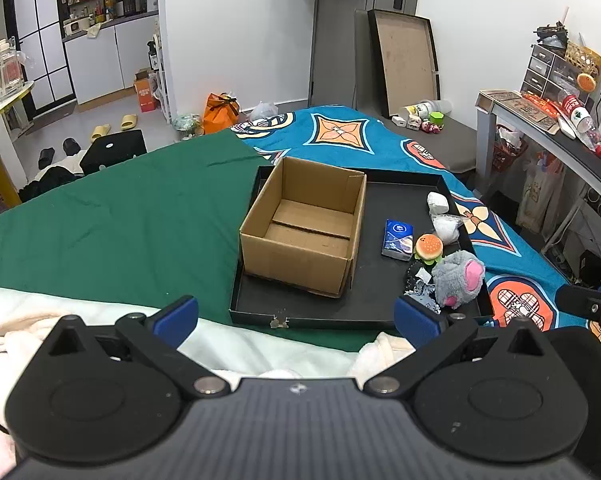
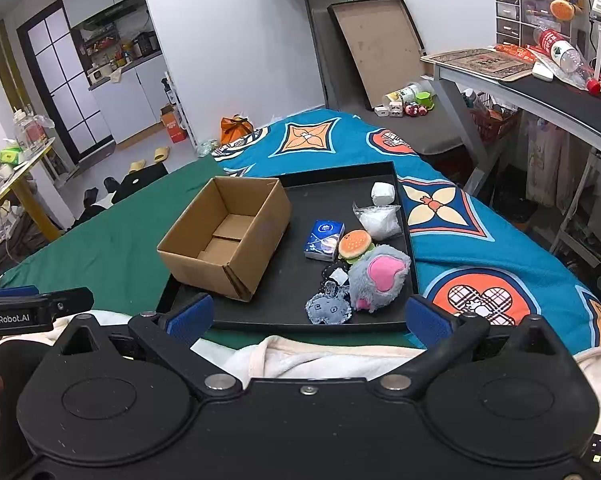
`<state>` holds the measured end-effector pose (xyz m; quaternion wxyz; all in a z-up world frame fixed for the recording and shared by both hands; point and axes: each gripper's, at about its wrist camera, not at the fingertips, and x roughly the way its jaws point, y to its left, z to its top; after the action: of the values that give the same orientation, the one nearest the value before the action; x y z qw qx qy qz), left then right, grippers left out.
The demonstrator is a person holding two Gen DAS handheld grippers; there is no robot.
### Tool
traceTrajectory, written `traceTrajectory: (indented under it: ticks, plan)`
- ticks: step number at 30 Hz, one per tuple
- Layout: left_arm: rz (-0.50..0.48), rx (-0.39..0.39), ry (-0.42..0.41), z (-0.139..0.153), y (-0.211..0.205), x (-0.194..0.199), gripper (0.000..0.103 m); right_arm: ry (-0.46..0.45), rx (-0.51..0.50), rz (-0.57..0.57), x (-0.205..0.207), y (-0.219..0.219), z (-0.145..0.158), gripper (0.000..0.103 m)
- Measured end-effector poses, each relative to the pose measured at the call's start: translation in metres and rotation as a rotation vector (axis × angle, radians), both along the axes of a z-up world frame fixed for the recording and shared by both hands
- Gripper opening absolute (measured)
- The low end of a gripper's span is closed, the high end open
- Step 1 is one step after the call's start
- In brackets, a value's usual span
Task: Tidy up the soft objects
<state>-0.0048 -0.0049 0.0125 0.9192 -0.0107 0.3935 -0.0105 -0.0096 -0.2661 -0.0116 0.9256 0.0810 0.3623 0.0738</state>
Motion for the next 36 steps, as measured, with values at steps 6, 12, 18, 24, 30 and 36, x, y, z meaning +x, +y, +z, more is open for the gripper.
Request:
traceTrajectory:
  ticks: [6,12,18,24,30,36]
  plan:
    - [-0.001,0.004,-0.003,0.0002,-0.0002,-0.0013,0.103,-0.004,-0.01,0.001,-0.0007,-0.0003,0.0015,0.103]
    - [0.001,0.004,-0.004,0.0007,-0.0024,-0.0028,0.103,-0.014,-0.018,-0.012,-0.001,-0.0046,0.0029,0.103]
    - [0.0,0.007,-0.004,0.0005,-0.0031,-0.003,0.103,-0.01,-0.021,-0.017,-0.0006,-0.0065,0.0016,0.103]
    - [-0.001,0.003,-0.004,0.0009,-0.0052,-0.004,0.103,-0.013,-0.025,-0.012,-0.0021,-0.0034,0.0013,0.103]
    - [0.0,0.007,0.002,-0.0007,-0.0065,-0.005,0.103,-0.013,-0.034,-0.008,-0.002,-0.001,0.0009,0.103]
    - [0.001,0.008,0.002,-0.0009,-0.0059,-0.0048,0.103,-0.012,-0.034,-0.008,-0.0031,-0.0007,0.0008,0.103]
